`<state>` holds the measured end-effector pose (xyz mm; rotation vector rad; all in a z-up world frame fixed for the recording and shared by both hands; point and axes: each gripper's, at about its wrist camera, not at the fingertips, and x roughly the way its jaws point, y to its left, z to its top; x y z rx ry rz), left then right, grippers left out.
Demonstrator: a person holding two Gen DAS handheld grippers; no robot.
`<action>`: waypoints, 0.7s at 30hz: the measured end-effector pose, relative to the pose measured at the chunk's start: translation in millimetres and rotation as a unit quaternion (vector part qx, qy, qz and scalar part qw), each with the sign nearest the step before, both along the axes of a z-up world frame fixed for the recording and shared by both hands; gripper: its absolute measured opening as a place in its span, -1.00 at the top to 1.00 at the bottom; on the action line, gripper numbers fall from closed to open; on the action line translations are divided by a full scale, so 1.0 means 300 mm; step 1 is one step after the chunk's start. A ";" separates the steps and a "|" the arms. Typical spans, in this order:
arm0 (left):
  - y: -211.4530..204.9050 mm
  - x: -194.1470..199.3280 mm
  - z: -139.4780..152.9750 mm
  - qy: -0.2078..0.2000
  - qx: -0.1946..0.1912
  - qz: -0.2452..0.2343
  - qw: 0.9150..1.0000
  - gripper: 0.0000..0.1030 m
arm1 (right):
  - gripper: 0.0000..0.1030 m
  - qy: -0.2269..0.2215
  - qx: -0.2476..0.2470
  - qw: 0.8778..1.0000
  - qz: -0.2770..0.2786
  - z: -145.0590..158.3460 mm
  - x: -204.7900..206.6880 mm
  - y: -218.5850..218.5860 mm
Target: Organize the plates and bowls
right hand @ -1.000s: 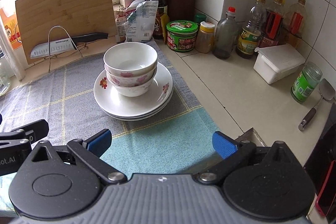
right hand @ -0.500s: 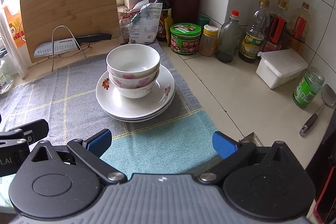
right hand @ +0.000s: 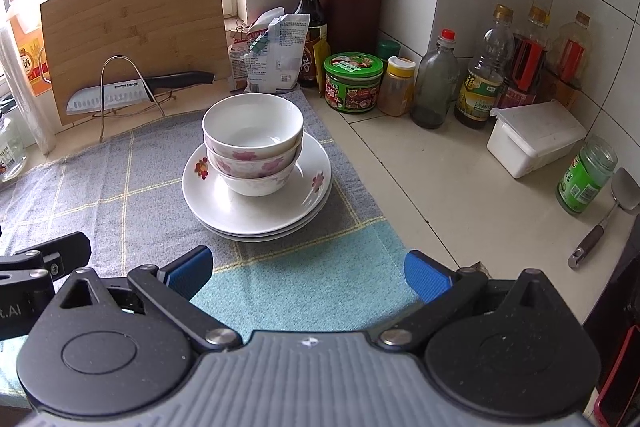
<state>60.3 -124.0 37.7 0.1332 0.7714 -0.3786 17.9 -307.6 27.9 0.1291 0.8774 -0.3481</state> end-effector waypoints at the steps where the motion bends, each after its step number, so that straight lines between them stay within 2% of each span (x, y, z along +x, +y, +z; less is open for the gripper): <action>1: -0.001 0.001 0.000 0.000 0.000 0.000 1.000 -0.99 | -1.00 0.000 0.000 1.000 0.000 0.001 0.000 0.000; 21: -0.005 0.005 -0.002 0.001 0.000 -0.004 1.000 -0.99 | -1.00 0.002 -0.009 1.000 -0.003 0.002 0.004 0.007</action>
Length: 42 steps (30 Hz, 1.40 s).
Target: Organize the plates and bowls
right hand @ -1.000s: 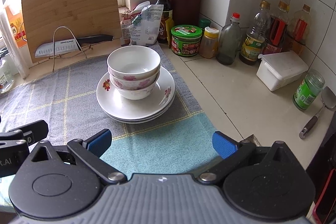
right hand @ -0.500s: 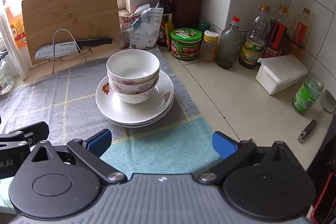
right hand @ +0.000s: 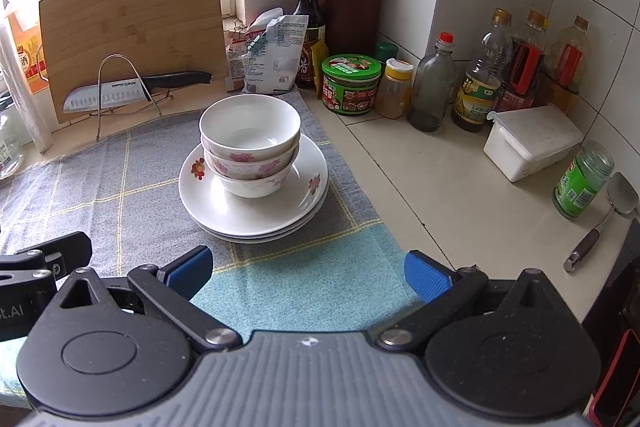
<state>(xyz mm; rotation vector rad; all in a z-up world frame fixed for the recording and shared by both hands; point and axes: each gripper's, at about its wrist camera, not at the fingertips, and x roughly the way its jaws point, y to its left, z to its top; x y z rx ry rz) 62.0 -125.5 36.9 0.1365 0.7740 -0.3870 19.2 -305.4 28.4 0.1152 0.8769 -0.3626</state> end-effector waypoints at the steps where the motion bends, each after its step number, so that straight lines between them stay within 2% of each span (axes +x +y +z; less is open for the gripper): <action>1: 0.000 -0.001 0.001 0.000 0.000 0.000 1.000 -0.99 | -1.00 0.000 0.000 1.000 0.001 0.000 -0.001 -0.001; 42: -0.018 -0.002 0.005 0.001 -0.001 -0.007 1.000 -0.99 | -1.00 -0.002 -0.006 1.000 -0.005 0.010 -0.001 -0.005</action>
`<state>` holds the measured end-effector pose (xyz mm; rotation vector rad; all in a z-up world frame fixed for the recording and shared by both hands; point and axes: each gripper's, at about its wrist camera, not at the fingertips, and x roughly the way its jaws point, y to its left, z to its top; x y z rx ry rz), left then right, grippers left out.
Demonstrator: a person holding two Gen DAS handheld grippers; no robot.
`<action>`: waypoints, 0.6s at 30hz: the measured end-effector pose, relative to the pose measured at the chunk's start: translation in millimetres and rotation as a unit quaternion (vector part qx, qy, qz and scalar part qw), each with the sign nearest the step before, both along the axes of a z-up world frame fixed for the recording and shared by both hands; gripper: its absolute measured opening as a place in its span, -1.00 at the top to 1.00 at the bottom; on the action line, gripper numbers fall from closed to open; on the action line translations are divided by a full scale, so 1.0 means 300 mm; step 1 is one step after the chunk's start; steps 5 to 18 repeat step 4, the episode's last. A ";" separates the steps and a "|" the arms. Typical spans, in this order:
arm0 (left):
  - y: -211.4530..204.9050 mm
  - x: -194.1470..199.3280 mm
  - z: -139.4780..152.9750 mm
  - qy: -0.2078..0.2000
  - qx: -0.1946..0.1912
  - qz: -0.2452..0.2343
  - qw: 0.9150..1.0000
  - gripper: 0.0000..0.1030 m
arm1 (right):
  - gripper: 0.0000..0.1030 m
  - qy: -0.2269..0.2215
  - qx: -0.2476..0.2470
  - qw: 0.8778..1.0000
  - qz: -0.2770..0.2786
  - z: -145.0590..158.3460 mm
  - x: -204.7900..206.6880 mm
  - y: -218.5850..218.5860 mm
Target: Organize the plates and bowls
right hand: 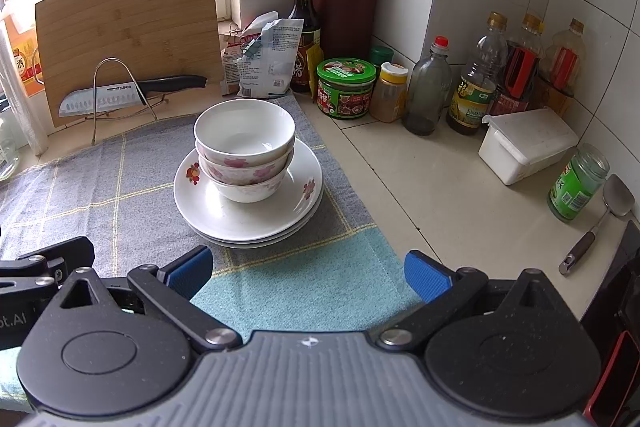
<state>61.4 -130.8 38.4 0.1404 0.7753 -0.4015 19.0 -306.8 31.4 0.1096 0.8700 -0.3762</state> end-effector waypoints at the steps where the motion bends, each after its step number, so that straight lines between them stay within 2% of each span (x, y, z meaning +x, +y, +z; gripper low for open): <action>1: -0.001 0.001 -0.001 0.000 0.000 0.000 1.000 -0.99 | -1.00 0.000 0.000 1.000 0.000 0.000 0.000 0.001; 18: -0.002 0.001 -0.001 0.000 0.000 0.000 1.000 -0.99 | -1.00 0.000 0.000 1.000 -0.001 0.000 0.000 0.001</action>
